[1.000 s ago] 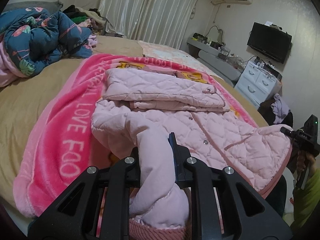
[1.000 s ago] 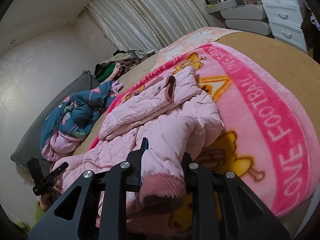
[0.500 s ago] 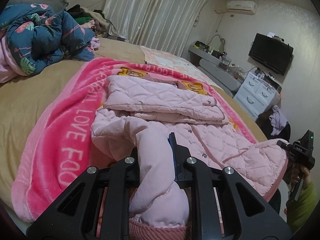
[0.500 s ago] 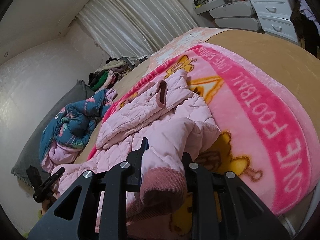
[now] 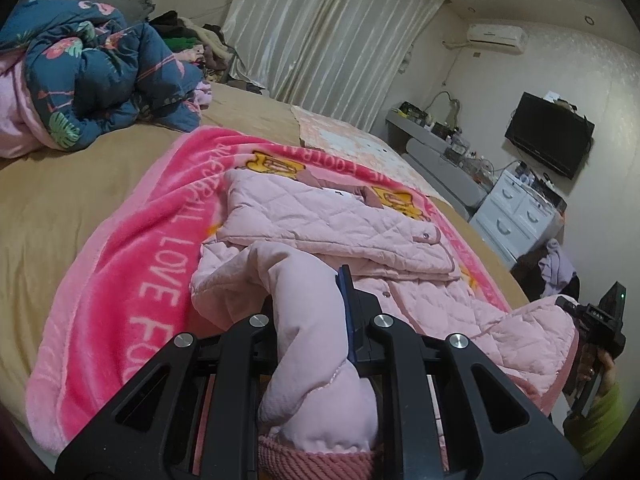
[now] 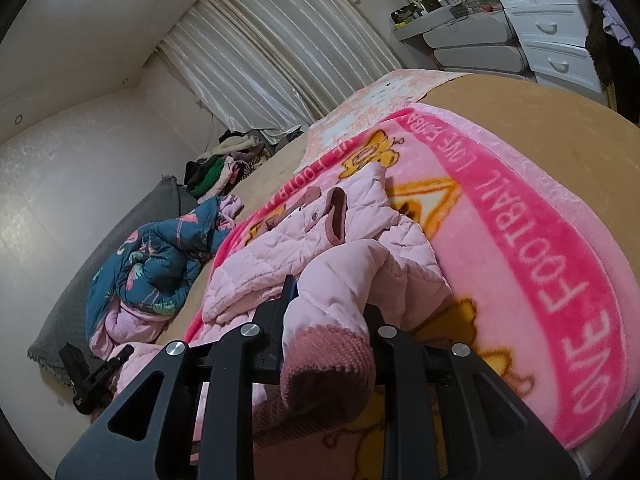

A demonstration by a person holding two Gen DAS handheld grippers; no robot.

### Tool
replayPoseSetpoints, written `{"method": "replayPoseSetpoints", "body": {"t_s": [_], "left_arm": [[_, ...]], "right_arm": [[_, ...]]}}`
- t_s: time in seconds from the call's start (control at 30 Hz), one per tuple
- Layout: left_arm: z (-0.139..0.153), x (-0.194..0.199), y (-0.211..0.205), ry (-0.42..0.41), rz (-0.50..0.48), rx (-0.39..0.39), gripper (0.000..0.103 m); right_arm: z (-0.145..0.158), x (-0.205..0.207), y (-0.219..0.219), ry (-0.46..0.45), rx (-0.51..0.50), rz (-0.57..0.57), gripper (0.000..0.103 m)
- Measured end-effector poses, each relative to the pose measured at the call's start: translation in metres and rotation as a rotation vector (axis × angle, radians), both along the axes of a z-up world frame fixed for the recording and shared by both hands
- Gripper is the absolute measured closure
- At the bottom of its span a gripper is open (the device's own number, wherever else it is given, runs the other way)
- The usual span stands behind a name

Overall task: Fold large clothes
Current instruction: 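Lift the held hem with both tools and fold it toward the collar, then carry the hem over the folded collar half with both tools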

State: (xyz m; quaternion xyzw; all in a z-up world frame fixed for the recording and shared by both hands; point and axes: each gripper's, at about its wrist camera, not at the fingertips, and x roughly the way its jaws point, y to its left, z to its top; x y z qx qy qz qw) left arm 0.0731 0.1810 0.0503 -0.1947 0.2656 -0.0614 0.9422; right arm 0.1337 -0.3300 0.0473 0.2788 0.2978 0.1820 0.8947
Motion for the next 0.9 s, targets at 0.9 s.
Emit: {"method": "replayPoseSetpoints", "body": {"t_s": [0.9], "left_arm": [[0.015,0.044,0.019,-0.017,0.066,-0.019,0.093]], "right_arm": [[0.036,0.054,0.023,-0.136,0.014,-0.027,0.082]]}}
